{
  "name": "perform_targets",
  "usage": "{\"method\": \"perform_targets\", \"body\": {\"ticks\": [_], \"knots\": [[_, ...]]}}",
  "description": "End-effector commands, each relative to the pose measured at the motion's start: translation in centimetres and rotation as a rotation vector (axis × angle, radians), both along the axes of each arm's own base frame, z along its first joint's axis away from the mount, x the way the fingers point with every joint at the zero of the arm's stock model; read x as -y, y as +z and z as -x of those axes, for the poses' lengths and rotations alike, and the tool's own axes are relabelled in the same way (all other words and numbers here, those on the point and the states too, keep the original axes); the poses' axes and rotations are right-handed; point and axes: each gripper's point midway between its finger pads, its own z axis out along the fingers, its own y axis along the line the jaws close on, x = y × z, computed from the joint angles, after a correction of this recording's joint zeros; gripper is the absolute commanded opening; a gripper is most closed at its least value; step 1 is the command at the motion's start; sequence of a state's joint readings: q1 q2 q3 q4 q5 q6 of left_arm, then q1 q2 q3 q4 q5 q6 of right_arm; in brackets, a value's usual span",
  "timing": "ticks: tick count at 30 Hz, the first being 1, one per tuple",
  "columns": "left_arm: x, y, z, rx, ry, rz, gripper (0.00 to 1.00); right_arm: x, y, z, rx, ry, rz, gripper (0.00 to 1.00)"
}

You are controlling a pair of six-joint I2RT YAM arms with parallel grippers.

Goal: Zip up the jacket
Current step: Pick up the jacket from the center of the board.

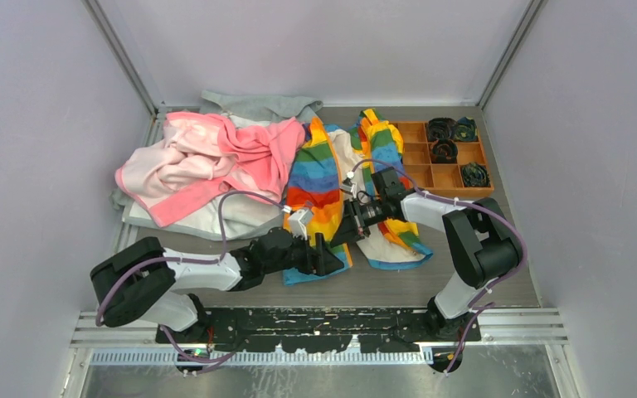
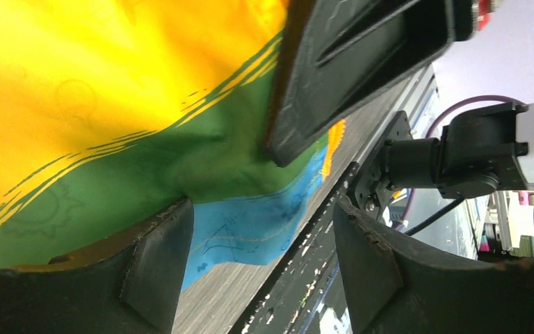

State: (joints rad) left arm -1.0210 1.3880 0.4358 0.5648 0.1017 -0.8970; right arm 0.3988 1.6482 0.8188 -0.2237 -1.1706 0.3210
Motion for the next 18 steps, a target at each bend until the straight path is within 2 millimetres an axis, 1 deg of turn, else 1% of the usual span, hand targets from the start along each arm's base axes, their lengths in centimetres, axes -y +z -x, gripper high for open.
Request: {"method": "perform_targets", "body": {"ticks": [1,8,12,18], "knots": [[1.3,2.1,-1.2,0.053,-0.008,0.071,0.74,-0.3,1.7,-0.1,0.043,0.014,-0.063,0.01],[2.4,2.9,-1.9,0.063,-0.027,0.128,0.72,-0.3,1.5,-0.2,0.039,0.011,-0.059,0.01],[2.7,2.8,-2.0,0.047,-0.042,0.156,0.63,-0.3,1.5,-0.2,0.038,0.011,-0.059,0.01],[3.0,2.8,-2.0,0.038,-0.058,0.207,0.56,-0.3,1.4,-0.2,0.038,0.013,-0.059,0.01]]}}
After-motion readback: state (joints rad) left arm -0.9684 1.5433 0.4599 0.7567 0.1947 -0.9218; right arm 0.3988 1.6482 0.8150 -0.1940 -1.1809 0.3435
